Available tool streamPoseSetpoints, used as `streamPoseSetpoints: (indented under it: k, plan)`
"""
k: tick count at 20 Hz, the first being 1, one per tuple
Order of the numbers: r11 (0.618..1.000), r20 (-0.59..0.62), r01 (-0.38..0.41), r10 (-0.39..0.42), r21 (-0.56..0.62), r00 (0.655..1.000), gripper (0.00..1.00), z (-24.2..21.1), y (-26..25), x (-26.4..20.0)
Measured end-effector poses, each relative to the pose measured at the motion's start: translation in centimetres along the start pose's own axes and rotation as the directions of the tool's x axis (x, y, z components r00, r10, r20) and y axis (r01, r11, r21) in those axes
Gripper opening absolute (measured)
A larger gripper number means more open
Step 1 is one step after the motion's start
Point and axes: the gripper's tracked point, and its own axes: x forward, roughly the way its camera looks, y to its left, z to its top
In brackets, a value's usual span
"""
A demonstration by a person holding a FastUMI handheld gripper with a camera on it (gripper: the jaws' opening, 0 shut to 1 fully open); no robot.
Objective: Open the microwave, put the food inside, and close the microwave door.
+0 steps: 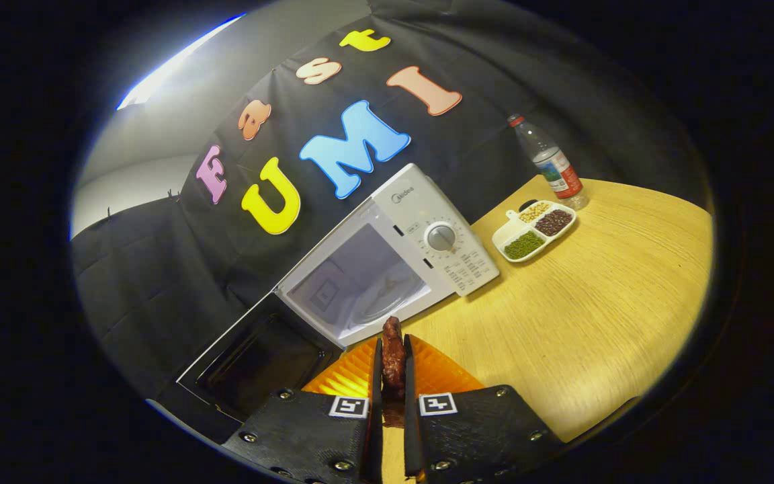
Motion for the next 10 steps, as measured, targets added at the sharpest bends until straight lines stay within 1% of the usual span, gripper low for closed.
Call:
streamPoseSetpoints:
  k: [3, 7, 10]
  plan:
    - [0.999, 0.005, -0.036, 0.036, 0.010, 0.999, 0.13, 0.1, 3.6, 3.7]
    - [0.999, 0.052, -0.044, 0.044, -0.014, 0.998, 0.13, 0.6, 6.7, 9.8]
    - [1.000, 0.074, -0.010, 0.012, -0.021, 0.997, 0.13, 0.4, 7.7, 14.7]
